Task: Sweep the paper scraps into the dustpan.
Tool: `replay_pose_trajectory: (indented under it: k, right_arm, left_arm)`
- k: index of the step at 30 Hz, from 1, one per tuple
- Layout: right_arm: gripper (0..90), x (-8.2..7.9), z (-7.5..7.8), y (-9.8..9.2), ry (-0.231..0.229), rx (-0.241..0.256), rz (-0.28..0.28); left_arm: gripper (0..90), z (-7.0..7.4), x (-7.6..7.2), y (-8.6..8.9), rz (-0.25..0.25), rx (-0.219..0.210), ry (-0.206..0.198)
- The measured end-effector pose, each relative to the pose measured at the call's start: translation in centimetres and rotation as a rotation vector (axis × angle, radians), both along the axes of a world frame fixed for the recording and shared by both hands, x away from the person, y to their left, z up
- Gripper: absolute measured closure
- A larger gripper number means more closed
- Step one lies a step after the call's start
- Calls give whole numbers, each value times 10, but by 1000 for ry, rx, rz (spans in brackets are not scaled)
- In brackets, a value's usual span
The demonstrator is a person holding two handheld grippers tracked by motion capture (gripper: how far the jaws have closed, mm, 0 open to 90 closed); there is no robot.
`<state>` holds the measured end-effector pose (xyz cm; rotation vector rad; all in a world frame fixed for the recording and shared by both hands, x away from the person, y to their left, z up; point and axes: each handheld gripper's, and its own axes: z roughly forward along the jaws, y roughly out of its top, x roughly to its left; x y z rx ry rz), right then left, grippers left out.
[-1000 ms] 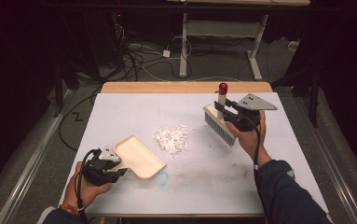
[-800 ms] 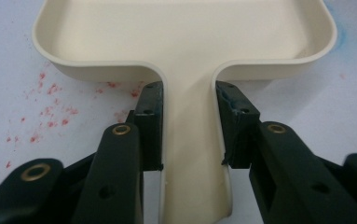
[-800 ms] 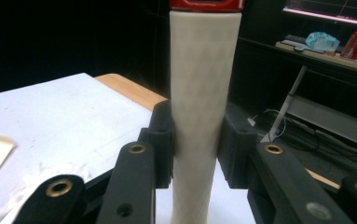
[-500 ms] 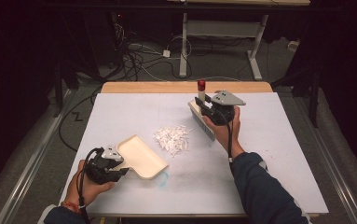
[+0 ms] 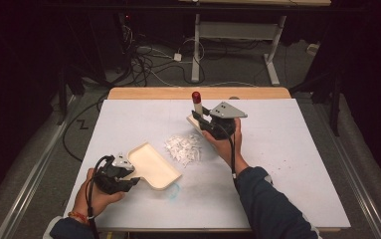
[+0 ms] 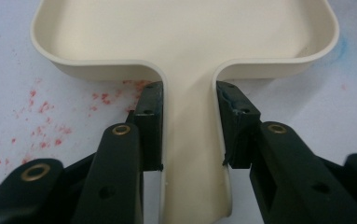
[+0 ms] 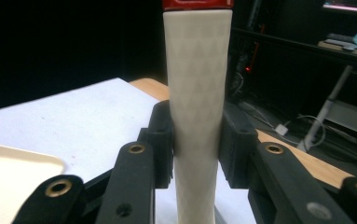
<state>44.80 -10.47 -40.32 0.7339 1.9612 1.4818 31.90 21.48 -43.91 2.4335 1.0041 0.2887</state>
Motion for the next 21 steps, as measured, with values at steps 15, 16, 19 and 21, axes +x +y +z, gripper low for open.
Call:
replay_pose_trajectory:
  k: [15,16,19,21]
  right_arm:
    - [702,-19,-2,29,15,45,130]
    - [701,-21,-3,31,17,45,132]
    - [700,-26,-4,38,14,47,166]
    - [701,-31,-3,45,5,28,210]
  left_arm:
    - [634,-2,10,-13,-10,2,13]
    - [634,-1,11,-13,-12,3,14]
    - [634,-1,12,-15,-16,6,15]
    - [634,-1,13,-16,-20,9,13]
